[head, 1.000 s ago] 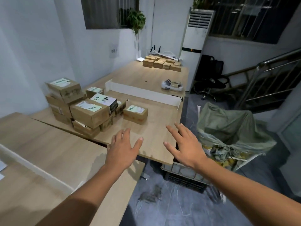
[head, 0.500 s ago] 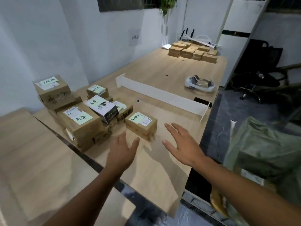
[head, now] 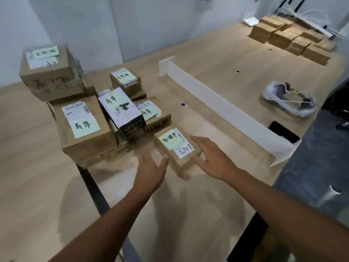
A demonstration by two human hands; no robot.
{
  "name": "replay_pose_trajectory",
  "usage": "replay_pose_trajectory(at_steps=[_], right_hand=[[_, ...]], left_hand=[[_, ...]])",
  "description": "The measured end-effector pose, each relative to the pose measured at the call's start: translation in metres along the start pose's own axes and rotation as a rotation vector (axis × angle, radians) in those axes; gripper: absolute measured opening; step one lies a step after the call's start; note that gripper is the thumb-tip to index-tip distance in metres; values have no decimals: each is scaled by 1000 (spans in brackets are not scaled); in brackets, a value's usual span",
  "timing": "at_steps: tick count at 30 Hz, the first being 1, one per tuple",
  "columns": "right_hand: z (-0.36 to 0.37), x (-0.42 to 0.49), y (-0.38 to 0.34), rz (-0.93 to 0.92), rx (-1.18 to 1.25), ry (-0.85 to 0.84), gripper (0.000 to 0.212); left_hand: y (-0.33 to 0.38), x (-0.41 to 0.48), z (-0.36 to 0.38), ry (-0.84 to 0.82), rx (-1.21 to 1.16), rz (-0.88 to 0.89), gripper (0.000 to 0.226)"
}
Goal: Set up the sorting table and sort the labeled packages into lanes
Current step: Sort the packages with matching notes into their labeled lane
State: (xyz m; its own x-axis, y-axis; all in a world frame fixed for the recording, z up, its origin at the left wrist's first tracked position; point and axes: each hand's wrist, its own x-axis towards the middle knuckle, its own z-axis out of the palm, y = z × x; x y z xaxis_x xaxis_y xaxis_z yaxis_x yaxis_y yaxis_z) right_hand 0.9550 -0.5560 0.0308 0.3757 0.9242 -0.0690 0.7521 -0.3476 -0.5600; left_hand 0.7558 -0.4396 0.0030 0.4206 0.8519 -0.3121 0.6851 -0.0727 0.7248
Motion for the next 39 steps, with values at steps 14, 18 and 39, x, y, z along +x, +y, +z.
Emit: replay_pose_trajectory(at_steps=[14, 18, 39], right_hand=[[68, 118, 93, 124, 310, -231, 78], [59, 110, 81, 102, 253, -213, 80], [-40, -84, -152, -594, 253, 13, 81]], left_hand=[[0, 109, 96, -62, -373, -95, 70], [12, 97, 82, -70, -369, -115, 65], [29, -212, -110, 537, -331, 276, 47]])
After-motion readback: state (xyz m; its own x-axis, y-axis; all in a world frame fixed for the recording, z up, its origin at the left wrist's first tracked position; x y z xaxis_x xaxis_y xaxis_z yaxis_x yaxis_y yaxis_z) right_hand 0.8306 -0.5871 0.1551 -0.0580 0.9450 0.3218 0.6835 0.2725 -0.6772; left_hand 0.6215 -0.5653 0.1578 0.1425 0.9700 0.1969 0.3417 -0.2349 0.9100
